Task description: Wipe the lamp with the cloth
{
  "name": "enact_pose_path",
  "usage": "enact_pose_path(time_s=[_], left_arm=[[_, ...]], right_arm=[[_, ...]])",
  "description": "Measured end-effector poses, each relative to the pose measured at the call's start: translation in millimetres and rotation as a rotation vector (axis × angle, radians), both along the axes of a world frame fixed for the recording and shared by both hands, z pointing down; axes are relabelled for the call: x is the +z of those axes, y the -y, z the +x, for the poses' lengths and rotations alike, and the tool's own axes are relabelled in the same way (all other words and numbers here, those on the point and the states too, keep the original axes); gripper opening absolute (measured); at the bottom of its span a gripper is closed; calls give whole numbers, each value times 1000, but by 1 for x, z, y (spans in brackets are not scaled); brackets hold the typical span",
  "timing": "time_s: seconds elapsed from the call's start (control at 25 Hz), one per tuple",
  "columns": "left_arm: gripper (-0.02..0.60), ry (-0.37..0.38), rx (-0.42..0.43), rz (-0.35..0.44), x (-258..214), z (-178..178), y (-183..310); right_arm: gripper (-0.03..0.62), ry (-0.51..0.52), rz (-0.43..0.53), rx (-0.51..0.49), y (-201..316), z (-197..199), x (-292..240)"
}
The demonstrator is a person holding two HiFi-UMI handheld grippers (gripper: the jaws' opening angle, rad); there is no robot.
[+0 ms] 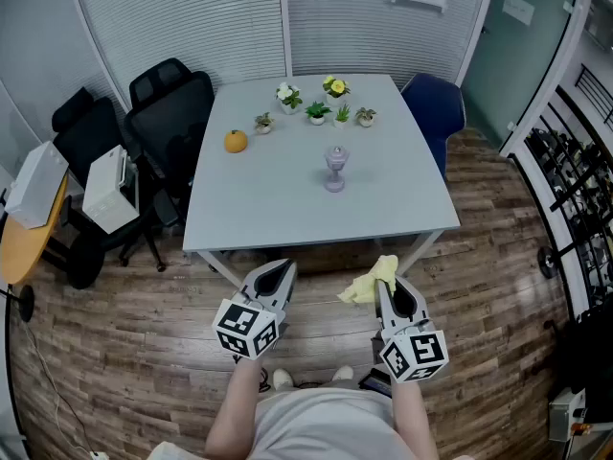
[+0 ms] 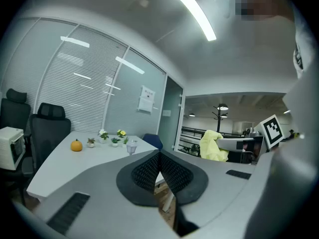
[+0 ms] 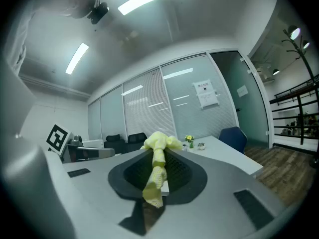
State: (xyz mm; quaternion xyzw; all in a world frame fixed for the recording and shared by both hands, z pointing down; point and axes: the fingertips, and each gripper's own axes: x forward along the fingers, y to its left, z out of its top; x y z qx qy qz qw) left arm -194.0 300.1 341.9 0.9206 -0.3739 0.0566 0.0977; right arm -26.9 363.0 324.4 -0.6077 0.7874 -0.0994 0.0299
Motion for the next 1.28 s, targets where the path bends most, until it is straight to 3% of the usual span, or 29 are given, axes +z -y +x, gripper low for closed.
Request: enact_pose_path(time_s=[0.68,0.72,0.76,0.8,1.12,1.28], left_arm=[[3,-11,-135,6,5,57,-17],[30,-17,-135,8,4,61,-17],[200,-27,-136,5,3,65,-17],[273,-36,-142,3,3,68,-17],[278,-24,-203,-24,22,76,-6],[278,-6,-190,-33,30,89,8]], right_arm=[[64,-35,9,-63,-16,73,10],[64,-39,8,-63,-18,76,10],[64,-43,5,-61,-19,80,10],[64,-47,3,-56,-20,85,11],[66,-84,-13,-57,-23,103,18],[67,-93,-32,-43,-14,117,24]])
